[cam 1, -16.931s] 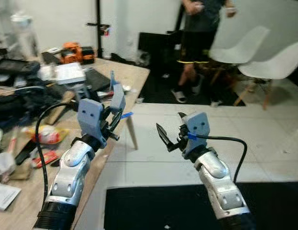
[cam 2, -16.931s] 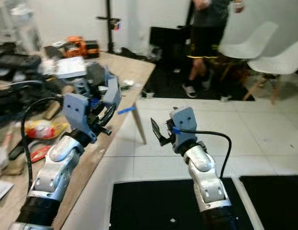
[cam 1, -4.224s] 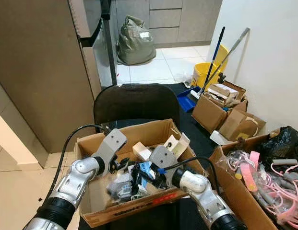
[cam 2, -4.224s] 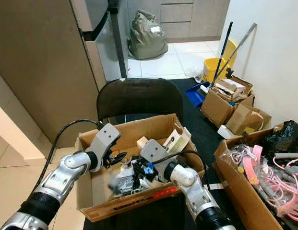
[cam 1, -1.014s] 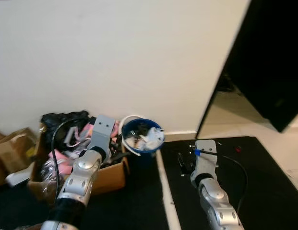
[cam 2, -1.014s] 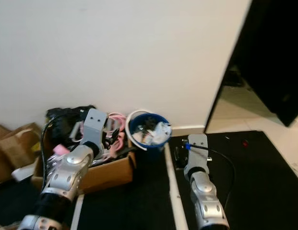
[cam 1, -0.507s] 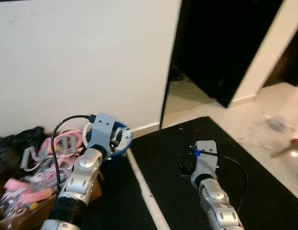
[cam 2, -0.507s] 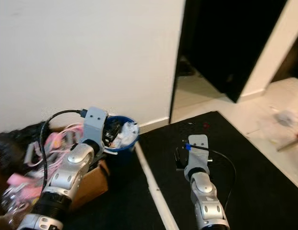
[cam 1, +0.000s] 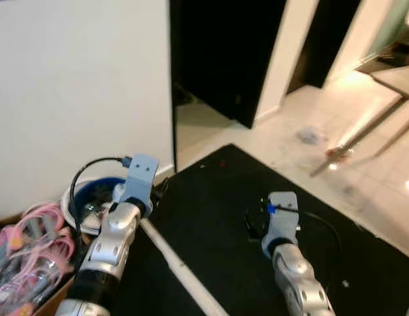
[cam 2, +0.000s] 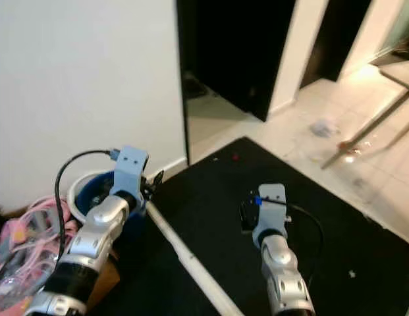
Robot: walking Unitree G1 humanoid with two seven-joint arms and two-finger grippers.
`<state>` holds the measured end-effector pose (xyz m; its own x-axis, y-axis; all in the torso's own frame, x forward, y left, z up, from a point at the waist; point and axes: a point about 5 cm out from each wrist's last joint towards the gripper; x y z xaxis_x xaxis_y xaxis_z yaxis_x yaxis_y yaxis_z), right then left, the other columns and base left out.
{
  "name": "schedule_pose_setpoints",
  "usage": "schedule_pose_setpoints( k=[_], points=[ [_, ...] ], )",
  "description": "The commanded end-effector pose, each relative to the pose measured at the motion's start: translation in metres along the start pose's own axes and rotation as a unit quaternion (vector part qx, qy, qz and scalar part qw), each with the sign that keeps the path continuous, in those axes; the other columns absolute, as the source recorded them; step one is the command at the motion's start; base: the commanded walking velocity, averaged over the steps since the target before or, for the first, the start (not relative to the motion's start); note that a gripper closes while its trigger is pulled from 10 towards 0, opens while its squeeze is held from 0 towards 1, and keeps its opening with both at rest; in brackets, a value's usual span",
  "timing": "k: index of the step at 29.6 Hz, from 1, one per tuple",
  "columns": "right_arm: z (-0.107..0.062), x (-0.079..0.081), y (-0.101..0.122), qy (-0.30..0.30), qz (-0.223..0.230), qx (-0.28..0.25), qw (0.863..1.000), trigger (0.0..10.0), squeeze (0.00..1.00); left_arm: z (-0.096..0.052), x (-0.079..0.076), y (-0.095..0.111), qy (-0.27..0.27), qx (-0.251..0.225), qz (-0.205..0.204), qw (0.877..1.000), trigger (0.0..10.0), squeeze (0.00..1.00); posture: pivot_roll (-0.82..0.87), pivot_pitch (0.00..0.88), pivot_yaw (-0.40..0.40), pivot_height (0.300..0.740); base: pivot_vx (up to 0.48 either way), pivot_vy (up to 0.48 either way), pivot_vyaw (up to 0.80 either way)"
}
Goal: Picking trash to rubbish bin
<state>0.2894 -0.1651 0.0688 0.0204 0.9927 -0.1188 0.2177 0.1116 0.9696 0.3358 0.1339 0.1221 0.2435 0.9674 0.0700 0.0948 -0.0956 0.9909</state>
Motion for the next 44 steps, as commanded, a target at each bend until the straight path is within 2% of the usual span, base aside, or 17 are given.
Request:
schedule_pose_setpoints(
  k=[1, 18, 44],
  points=[
    [-0.001, 0.001, -0.002, 0.004, 0.001, 0.007, 1.0, 10.0, 0.0, -0.001, -0.001, -0.001, -0.004, -0.005, 0.005, 1.0, 10.0, 0.0, -0.06, 0.051, 0.021, 0.74, 0.0, 0.0, -0.8],
    [-0.001, -0.001, 0.0, 0.003, -0.009, -0.004, 1.0, 10.0, 0.0, -0.001, 0.001, -0.003, 0.003, -0.013, 0.008, 1.0, 10.0, 0.0, -0.07, 0.029, 0.013, 0.74, 0.0, 0.0, -0.8],
    [-0.003, 0.001, -0.002, 0.0, -0.003, 0.003, 1.0, 10.0, 0.0, -0.003, -0.015, -0.006, -0.056, -0.016, 0.016, 0.998, 10.0, 0.0, -0.07, 0.024, 0.012, 0.74, 0.0, 0.0, -0.8]
  ],
)
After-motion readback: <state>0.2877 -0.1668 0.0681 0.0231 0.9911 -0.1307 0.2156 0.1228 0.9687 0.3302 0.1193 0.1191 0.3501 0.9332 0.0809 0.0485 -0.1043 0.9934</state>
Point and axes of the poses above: a point about 5 cm out from each wrist's last joint towards the gripper, its own z axis pointing out of the wrist towards the gripper, its own y axis along the axis of the wrist's last joint, x = y × z, and after that the axes turned 5 degrees about -z, right-handed
